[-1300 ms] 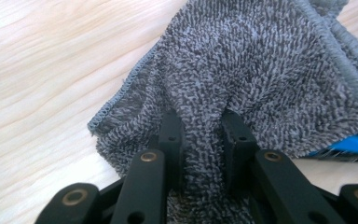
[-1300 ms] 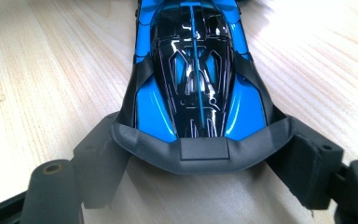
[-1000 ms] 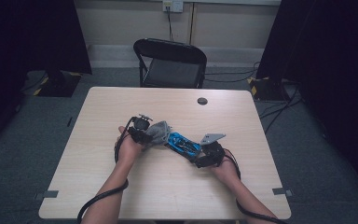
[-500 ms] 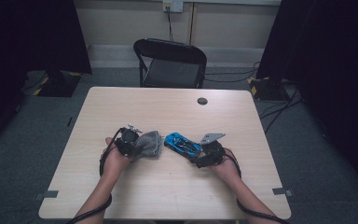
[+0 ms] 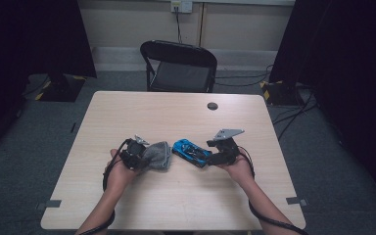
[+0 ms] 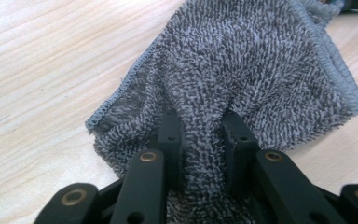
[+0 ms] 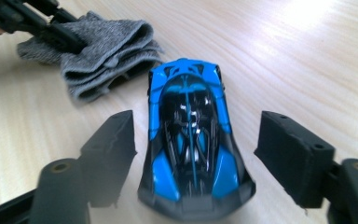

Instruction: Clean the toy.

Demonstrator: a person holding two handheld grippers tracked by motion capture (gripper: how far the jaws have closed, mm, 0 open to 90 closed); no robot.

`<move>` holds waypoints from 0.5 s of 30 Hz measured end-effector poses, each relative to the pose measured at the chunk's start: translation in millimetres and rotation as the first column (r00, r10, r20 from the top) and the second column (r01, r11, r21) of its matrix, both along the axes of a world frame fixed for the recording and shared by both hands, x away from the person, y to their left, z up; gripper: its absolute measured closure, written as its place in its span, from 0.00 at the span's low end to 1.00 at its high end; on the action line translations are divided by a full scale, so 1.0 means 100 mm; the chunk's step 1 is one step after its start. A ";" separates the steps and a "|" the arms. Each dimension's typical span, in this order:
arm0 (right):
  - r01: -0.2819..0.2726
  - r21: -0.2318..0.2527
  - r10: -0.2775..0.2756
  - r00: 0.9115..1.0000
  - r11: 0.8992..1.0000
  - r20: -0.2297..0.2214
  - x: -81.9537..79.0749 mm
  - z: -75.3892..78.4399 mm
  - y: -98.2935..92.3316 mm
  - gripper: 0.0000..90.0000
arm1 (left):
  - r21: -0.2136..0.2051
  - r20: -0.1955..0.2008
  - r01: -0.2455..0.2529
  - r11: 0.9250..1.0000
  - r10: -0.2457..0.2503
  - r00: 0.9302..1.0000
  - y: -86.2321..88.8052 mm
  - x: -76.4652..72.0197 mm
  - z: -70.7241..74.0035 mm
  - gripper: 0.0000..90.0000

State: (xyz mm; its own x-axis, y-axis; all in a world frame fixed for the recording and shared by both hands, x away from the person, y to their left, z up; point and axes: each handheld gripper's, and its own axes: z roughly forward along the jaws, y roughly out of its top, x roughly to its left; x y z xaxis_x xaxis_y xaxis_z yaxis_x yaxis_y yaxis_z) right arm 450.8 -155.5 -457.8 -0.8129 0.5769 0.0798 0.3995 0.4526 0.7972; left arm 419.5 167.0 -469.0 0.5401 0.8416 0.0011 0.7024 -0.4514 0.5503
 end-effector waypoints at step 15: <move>0.004 -0.091 -0.008 0.999 0.996 -0.052 0.20 -0.18 0.38 0.45 | -0.022 0.007 0.106 0.994 -0.106 0.994 -0.15 -0.26 0.18 0.81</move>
State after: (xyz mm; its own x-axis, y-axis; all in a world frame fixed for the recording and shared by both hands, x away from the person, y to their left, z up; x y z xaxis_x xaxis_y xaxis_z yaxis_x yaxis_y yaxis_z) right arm 471.2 -117.2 -475.8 -0.8054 0.5886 0.0695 0.4428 0.5196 0.7308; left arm 393.8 151.8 -450.6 0.6260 0.7797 -0.0138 0.6480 -0.5103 0.5654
